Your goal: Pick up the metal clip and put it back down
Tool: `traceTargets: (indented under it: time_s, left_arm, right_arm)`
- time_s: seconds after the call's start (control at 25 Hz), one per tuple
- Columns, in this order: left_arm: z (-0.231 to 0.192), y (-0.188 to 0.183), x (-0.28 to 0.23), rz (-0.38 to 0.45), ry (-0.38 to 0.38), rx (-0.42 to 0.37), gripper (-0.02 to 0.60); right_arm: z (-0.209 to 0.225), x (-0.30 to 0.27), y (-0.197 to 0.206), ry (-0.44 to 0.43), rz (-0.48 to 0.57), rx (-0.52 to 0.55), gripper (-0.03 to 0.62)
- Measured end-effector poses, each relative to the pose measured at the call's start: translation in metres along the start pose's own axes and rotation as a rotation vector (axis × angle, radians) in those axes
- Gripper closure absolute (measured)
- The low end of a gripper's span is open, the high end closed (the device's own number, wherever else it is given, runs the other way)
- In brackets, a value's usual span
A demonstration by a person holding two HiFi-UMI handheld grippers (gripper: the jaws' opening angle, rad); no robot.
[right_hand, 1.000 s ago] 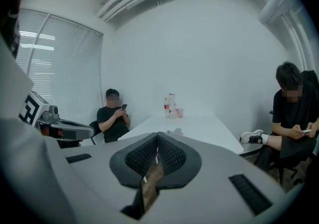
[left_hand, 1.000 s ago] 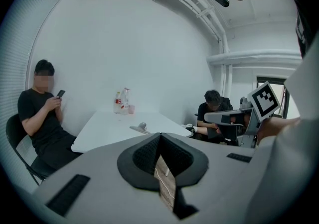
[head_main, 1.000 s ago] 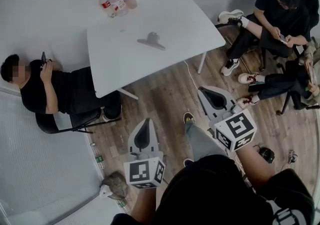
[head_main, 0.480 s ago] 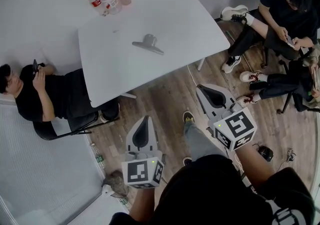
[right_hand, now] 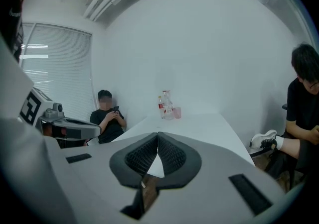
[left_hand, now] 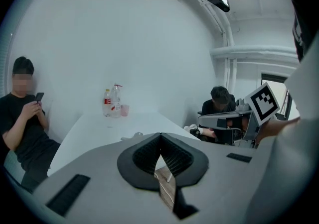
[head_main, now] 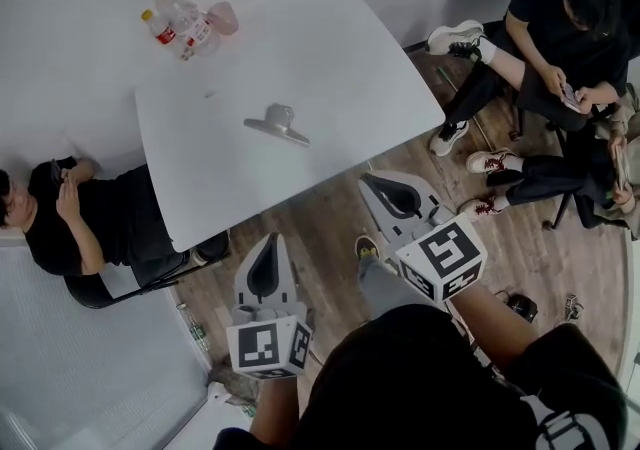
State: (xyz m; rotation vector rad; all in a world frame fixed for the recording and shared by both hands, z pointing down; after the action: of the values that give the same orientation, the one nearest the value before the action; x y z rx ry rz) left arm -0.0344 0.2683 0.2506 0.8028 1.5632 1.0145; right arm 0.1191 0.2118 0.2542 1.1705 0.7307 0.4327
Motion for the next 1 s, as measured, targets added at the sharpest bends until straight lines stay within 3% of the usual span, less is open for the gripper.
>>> traceTargets:
  time_s: [0.48, 1.0]
  left_arm:
    - [0.000, -0.035, -0.032, 0.020, -0.036, -0.015, 0.561]
    - [0.009, -0.054, -0.015, 0.039, -0.078, -0.036, 0.561]
  right_arm:
    - [0.042, -0.010, -0.029, -0.010, 0.014, 0.025, 0.577]
    - [0.047, -0.002, -0.049, -0.043, 0.071, 0.026, 0.577]
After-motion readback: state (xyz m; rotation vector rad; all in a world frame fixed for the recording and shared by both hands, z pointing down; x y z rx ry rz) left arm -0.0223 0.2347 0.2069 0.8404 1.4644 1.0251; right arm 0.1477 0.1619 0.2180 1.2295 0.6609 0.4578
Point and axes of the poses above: the fingertips, and each gripper's own axes: x backward along the fingers, z to its right, y out of its underside, the point moved 2 cm from there along x, backward along the fingers, and after that the axes turned 6 degrees about -y, right-handed, at the moved point
